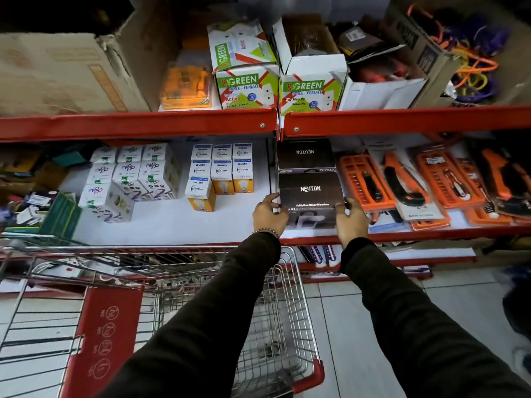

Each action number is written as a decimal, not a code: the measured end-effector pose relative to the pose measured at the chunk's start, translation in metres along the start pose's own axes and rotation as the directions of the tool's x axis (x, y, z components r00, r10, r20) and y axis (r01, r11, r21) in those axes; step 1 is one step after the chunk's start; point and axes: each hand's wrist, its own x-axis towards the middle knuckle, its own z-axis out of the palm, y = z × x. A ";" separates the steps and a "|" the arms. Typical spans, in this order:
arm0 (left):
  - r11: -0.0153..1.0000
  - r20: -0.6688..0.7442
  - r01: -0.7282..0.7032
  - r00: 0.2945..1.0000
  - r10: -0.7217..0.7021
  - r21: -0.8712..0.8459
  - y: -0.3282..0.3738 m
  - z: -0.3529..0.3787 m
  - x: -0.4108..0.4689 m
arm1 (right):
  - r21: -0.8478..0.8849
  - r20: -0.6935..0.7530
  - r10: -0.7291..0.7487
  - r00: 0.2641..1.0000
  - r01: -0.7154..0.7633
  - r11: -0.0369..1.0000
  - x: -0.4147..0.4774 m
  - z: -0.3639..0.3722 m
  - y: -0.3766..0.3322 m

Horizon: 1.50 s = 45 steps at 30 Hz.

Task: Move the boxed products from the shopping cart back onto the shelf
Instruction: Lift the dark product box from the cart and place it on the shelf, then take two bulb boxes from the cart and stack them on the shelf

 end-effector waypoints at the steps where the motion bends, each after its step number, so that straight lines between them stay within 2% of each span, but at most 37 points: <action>1: 1.000 -0.003 0.000 1.000 0.000 -0.002 -0.001 -0.001 -0.001 | -0.019 -0.012 -0.026 1.000 0.026 0.999 -0.003 -0.001 -0.001; 4: 0.999 -0.026 -0.048 0.998 0.048 0.000 -0.006 -0.010 -0.009 | -0.129 -0.099 -0.179 0.979 0.166 0.978 -0.020 -0.004 -0.006; 7: 0.974 -0.063 -0.208 0.975 0.215 0.094 -0.020 -0.027 -0.026 | -0.304 -0.117 -0.355 0.927 0.307 0.902 -0.049 0.001 -0.009; 11: 0.847 -0.074 -0.402 0.889 0.453 0.348 -0.057 -0.060 -0.049 | -0.464 0.026 -0.483 0.875 0.438 0.770 -0.091 0.029 -0.007; 14: 0.753 -0.014 -0.454 0.852 0.523 0.477 -0.094 -0.090 -0.060 | -0.485 0.147 -0.527 0.837 0.525 0.699 -0.125 0.060 0.003; 18: 0.688 0.060 -0.398 0.886 0.460 0.607 -0.151 -0.130 -0.063 | -0.476 0.319 -0.509 0.799 0.600 0.643 -0.165 0.107 0.021; 21: 0.676 0.078 -0.332 0.923 0.378 0.658 -0.194 -0.160 -0.063 | -0.493 0.472 -0.425 0.773 0.630 0.600 -0.189 0.144 0.040; 26: 0.651 0.140 -0.156 0.987 0.076 0.743 -0.264 -0.194 -0.055 | -0.498 0.711 -0.187 0.677 0.674 0.545 -0.214 0.206 0.070; 29: 0.522 0.261 -0.155 0.956 -0.135 0.839 -0.301 -0.203 -0.048 | -0.477 0.806 -0.085 0.585 0.728 0.492 -0.220 0.244 0.086; 32: 0.425 0.321 -0.194 0.913 -0.251 0.884 -0.334 -0.202 -0.037 | -0.453 0.856 -0.016 0.517 0.765 0.458 -0.220 0.280 0.105; 36: 0.460 0.368 -0.198 0.874 -0.316 0.865 -0.365 -0.195 -0.023 | -0.477 0.856 0.005 0.516 0.787 0.392 -0.217 0.313 0.125; 40: 0.496 0.352 -0.190 0.900 -0.256 0.847 -0.367 -0.189 -0.020 | -0.477 0.840 -0.039 0.541 0.771 0.422 -0.213 0.316 0.134; 45: 0.532 0.358 -0.209 0.914 -0.193 0.820 -0.347 -0.202 -0.031 | -0.503 0.823 -0.012 0.567 0.739 0.448 -0.218 0.291 0.113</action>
